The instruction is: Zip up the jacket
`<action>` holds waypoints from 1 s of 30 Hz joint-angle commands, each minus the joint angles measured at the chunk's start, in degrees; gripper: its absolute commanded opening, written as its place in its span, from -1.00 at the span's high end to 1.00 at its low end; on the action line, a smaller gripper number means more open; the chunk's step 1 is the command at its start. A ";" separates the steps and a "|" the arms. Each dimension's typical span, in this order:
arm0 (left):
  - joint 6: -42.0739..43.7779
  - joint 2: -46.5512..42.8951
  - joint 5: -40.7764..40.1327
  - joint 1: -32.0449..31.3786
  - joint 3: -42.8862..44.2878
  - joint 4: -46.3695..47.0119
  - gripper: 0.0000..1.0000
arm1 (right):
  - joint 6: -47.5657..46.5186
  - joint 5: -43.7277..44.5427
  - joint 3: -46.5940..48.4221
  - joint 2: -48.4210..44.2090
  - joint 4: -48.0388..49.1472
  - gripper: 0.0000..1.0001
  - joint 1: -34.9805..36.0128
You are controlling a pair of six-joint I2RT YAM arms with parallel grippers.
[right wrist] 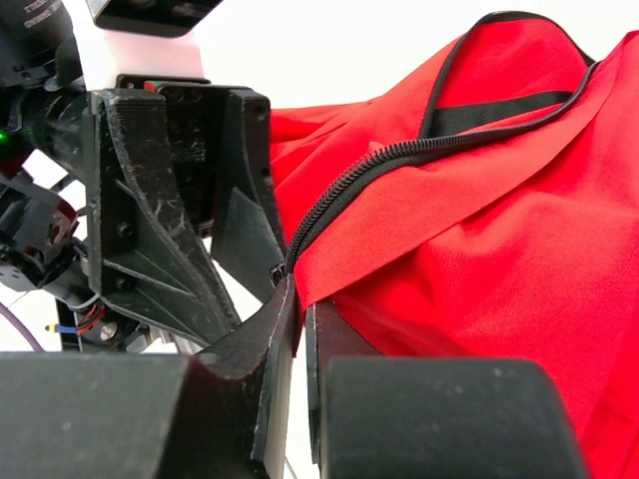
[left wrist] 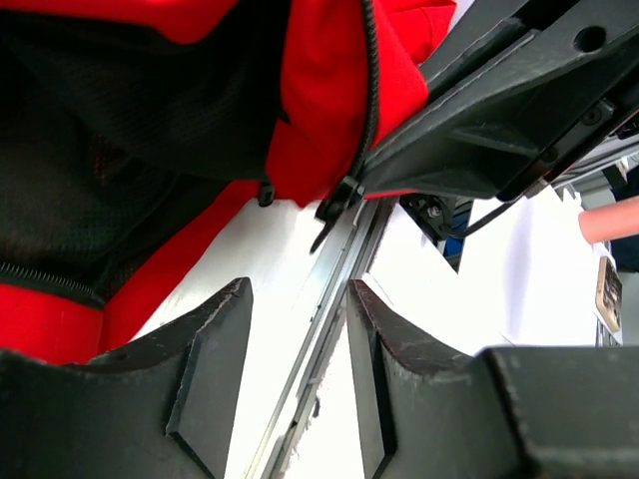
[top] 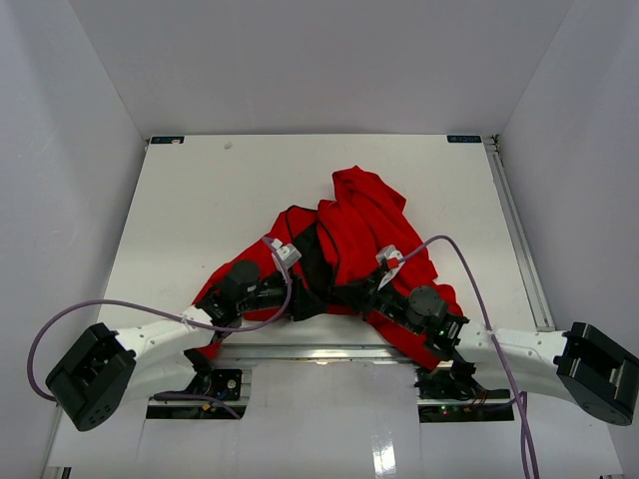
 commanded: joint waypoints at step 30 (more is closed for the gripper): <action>-24.20 12.36 -43.38 0.05 18.55 -45.77 -0.32 | -4.75 9.48 -2.71 -14.84 -10.22 0.84 0.18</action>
